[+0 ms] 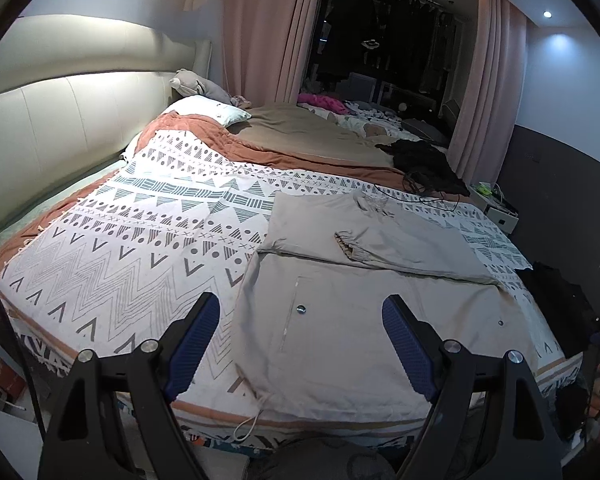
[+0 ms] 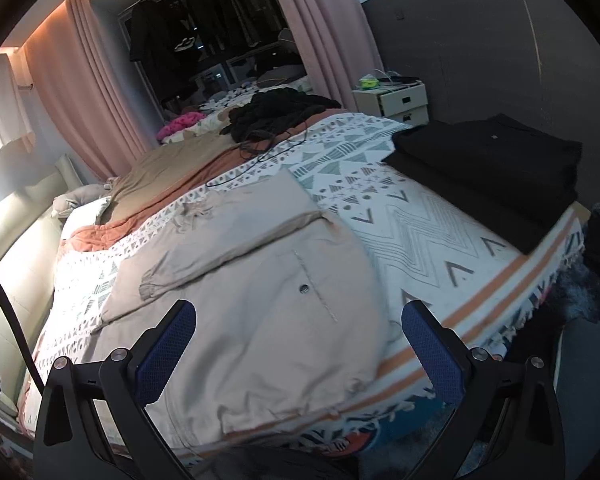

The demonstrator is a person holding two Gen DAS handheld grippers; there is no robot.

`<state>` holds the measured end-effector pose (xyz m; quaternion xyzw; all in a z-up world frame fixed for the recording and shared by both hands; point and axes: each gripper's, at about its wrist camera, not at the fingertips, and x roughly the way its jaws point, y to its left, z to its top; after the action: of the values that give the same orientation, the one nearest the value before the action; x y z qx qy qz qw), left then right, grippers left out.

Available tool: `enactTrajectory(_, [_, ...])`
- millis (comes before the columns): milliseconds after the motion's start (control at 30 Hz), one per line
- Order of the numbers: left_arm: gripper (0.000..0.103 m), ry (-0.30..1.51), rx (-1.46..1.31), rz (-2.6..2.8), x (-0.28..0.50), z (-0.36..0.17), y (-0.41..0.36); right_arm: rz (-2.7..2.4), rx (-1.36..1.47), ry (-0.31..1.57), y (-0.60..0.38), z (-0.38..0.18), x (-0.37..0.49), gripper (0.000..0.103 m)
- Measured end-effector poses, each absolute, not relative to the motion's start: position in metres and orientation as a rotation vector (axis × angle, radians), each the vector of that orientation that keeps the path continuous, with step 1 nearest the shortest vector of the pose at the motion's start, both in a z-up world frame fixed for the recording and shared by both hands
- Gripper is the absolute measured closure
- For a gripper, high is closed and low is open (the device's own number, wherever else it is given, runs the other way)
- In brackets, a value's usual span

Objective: Fold large clothes
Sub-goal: 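Raise both tools away from the jacket with sleeves folded in, then grasp the drawstring hem with the left gripper while the right gripper grasps the hem too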

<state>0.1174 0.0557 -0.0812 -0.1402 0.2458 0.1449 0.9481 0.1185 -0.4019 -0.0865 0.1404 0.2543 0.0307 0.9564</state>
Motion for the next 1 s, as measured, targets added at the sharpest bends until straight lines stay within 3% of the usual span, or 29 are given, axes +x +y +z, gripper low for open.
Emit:
enactTrajectory(333, [0.018, 0.553, -0.367, 0.359, 0.062, -0.11, 0.09, 0.106, 0.286, 0.568, -0.421, -0.098, 0.086, 0.0])
enactTrajectory(700, [0.018, 0.631, -0.506, 0.349, 0.062, -0.159, 0.118, 0.148, 0.303, 0.631, -0.434, -0.124, 0.084, 0.0])
enactTrajectory(767, [0.018, 0.638, -0.526, 0.323, 0.068, -0.169, 0.12, 0.165, 0.324, 0.646, -0.437, -0.13, 0.09, 0.008])
enactTrajectory(1000, [0.019, 0.694, -0.582, 0.25, 0.1, -0.202, 0.125, 0.217, 0.425, 0.711, -0.455, -0.16, 0.125, 0.023])
